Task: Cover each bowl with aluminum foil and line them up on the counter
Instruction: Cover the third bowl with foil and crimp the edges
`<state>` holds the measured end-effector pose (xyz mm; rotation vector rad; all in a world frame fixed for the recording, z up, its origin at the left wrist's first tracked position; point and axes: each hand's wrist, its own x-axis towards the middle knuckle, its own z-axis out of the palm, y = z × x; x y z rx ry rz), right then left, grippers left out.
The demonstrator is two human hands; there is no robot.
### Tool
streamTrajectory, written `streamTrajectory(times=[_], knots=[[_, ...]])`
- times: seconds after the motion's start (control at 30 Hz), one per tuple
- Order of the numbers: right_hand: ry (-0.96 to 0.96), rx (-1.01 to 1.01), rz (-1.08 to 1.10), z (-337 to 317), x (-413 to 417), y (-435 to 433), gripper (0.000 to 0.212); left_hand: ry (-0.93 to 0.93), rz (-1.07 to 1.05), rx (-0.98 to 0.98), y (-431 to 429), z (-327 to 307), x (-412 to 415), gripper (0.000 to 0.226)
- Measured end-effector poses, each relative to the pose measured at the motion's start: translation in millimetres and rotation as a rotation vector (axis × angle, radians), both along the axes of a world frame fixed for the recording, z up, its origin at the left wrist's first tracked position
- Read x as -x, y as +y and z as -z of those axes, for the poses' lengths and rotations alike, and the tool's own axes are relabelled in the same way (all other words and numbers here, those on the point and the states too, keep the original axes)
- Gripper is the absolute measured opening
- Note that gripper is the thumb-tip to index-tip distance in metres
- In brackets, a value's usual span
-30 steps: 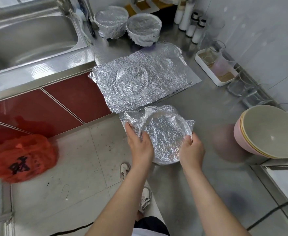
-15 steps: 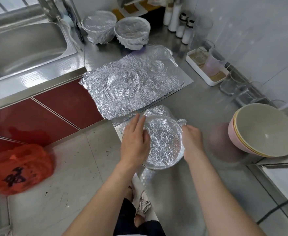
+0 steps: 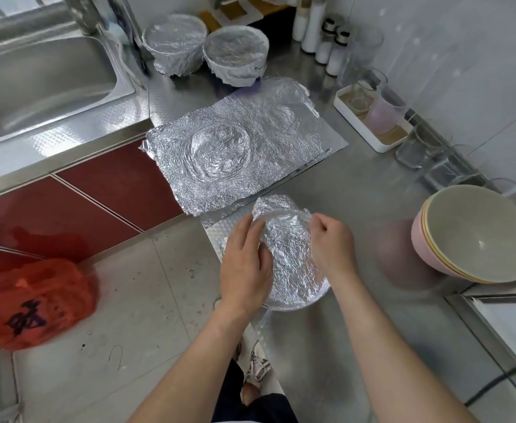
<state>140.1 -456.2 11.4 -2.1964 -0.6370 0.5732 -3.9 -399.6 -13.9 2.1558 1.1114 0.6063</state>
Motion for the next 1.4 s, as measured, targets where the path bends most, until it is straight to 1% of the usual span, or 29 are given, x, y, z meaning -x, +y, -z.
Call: streamTrajectory(times=[0.13,0.3,0.4,0.5,0.53,0.63,0.7,0.8,0.87,0.97,1.03,1.1,1.23,1.4], knots=[[-0.055,0.042,-0.012,7.5,0.8,-5.4,0.038,-0.003,0.014,-0.011,-1.0,2.2,-0.9,0.041],[-0.039,0.061,0.005,8.2,3.1,-18.6,0.038,0.005,0.089,-0.001,5.0,-1.0,2.7,0.042],[0.022,0.087,-0.066,2.6,-4.0,-21.9,0.024,0.012,0.144,-0.028,11.1,-4.4,6.5,0.043],[0.076,0.13,-0.128,-3.5,-11.2,-12.3,0.043,0.019,0.118,-0.001,8.9,-4.4,8.2,0.045],[0.071,0.115,-0.166,-3.4,-10.9,-8.8,0.043,0.018,0.105,0.02,7.1,-3.9,8.8,0.046],[-0.045,0.118,-0.261,-0.7,-5.4,-4.7,0.039,0.014,0.107,0.036,6.0,-2.8,8.5,0.046],[-0.108,0.121,-0.23,1.3,-2.1,-7.0,0.036,0.028,0.137,0.026,9.9,-3.6,8.4,0.046],[-0.143,0.12,-0.172,2.2,2.7,-12.3,0.033,0.056,0.166,0.047,17.2,-6.8,9.2,0.046],[-0.139,0.117,-0.166,2.6,5.2,-16.3,0.033,0.047,0.12,0.032,18.1,-9.9,9.7,0.043],[-0.068,0.107,-0.157,-3.1,3.1,-17.7,0.039,0.022,-0.057,-0.014,13.2,-15.0,12.8,0.038],[-0.023,0.107,-0.159,-5.4,-2.3,-14.2,0.043,0.004,-0.172,0.03,7.3,-17.7,15.1,0.034],[-0.022,0.102,-0.185,-6.7,-4.8,-9.9,0.038,-0.028,-0.237,0.051,0.9,-17.5,17.3,0.031],[-0.052,0.058,-0.206,-5.8,-1.1,-5.4,0.031,-0.039,-0.289,0.099,-5.5,-18.2,16.6,0.03],[-0.077,-0.016,-0.17,0.0,3.7,-7.6,0.023,-0.125,-0.299,0.154,-0.9,-21.8,9.1,0.025]])
